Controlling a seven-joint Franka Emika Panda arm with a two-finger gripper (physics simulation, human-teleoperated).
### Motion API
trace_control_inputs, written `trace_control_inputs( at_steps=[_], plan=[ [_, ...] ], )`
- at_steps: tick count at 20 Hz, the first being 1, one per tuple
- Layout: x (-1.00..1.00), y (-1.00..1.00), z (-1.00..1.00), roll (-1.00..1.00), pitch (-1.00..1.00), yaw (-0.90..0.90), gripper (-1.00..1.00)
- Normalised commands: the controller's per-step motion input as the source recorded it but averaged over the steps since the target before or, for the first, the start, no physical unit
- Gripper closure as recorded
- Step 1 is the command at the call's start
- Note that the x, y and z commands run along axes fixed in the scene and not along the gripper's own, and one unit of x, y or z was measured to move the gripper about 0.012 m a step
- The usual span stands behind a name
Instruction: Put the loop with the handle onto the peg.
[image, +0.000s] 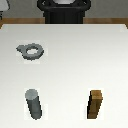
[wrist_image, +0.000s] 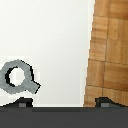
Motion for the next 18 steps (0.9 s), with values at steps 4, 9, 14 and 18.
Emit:
trace_control_inputs(
  at_steps=[4,9,14,18],
  plan=[
    [0.00,1.00,0.00,0.00,0.00,0.00,-1.00],
    [0.00,0.60,0.00,0.00,0.00,0.03,-1.00],
    [0.00,0.00,0.00,0.00,0.00,0.32,-1.00],
    [0.00,0.00,0.00,0.00,0.00,0.79,-1.00]
  ],
)
